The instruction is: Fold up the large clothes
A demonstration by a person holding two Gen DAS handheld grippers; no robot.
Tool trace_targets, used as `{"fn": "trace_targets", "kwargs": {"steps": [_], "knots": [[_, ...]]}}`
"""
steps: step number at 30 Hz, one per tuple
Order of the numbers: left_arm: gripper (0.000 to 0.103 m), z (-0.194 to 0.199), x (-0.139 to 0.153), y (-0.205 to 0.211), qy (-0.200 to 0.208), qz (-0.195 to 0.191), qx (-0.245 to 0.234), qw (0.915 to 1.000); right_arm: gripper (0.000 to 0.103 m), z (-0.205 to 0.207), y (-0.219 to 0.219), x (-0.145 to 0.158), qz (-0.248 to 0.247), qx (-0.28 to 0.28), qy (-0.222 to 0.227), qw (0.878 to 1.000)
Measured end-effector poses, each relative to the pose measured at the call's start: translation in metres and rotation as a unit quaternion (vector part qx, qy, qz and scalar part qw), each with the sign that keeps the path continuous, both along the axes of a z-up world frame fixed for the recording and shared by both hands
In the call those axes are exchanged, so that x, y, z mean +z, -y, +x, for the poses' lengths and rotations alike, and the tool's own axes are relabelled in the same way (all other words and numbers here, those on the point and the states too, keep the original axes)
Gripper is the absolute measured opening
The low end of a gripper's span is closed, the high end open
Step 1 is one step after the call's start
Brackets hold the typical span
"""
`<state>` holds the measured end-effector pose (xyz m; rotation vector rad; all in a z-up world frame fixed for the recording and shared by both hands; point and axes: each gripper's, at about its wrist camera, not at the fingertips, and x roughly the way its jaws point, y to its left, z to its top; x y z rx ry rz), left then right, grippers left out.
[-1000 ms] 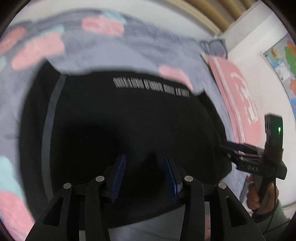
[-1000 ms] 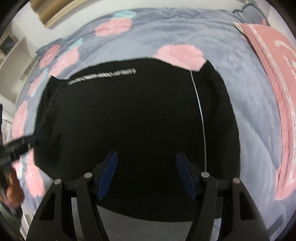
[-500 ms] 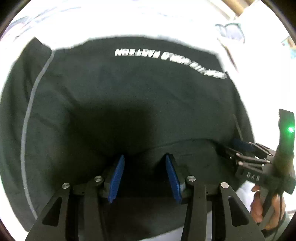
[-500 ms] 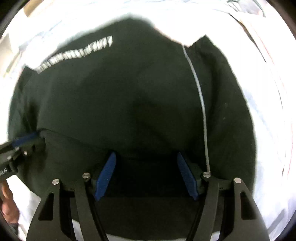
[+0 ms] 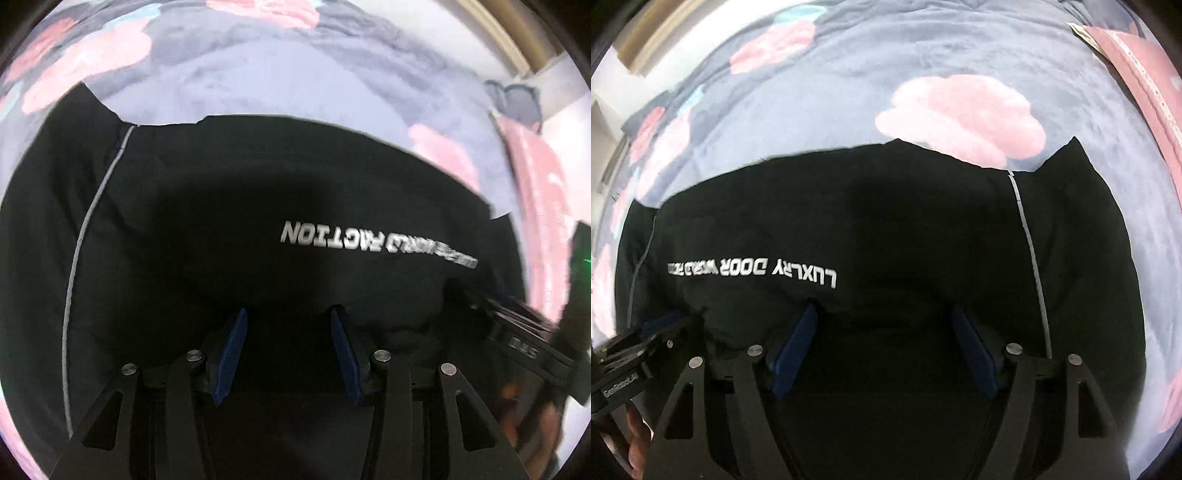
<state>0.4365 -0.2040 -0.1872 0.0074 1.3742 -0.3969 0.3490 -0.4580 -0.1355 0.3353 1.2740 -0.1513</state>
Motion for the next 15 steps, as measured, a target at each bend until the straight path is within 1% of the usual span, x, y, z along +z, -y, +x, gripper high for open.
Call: {"fn": "trace_targets", "kwargs": {"steps": [1, 2, 4, 5, 7, 8, 10, 12, 15], "knots": [[0.049, 0.000, -0.001, 0.004, 0.006, 0.014, -0.008, 0.9999, 0.078, 0.000, -0.001, -0.002, -0.006, 0.003, -0.001, 1.000], [0.049, -0.003, 0.001, 0.005, 0.009, 0.018, -0.010, 0.9997, 0.078, 0.000, -0.001, -0.002, -0.010, 0.005, -0.002, 1.000], [0.049, -0.006, 0.006, 0.002, 0.017, 0.011, -0.018, 0.9996, 0.078, -0.002, 0.004, 0.002, -0.004, 0.008, 0.000, 1.000], [0.049, -0.011, 0.011, -0.002, 0.025, 0.000, -0.030, 0.9992, 0.078, -0.005, 0.007, 0.006, 0.000, 0.008, 0.004, 1.000], [0.049, -0.021, 0.024, -0.010, 0.040, 0.003, -0.045, 0.9982, 0.079, -0.016, 0.013, 0.023, 0.003, 0.005, 0.019, 1.000], [0.049, -0.032, 0.037, -0.018, 0.059, 0.009, -0.056, 0.9966, 0.079, -0.025, 0.015, 0.032, 0.003, 0.007, 0.030, 1.000], [0.049, -0.046, 0.054, -0.032, 0.080, 0.005, -0.071, 0.9942, 0.079, -0.053, 0.013, 0.057, -0.008, 0.022, 0.056, 0.998], [0.049, -0.063, 0.069, -0.055, 0.084, -0.013, -0.070, 0.9940, 0.081, -0.079, 0.009, 0.074, -0.019, 0.037, 0.069, 0.997], [0.049, -0.085, 0.079, -0.092, 0.068, -0.054, -0.041, 0.9954, 0.081, -0.117, 0.000, 0.082, -0.029, 0.052, 0.059, 0.996]]}}
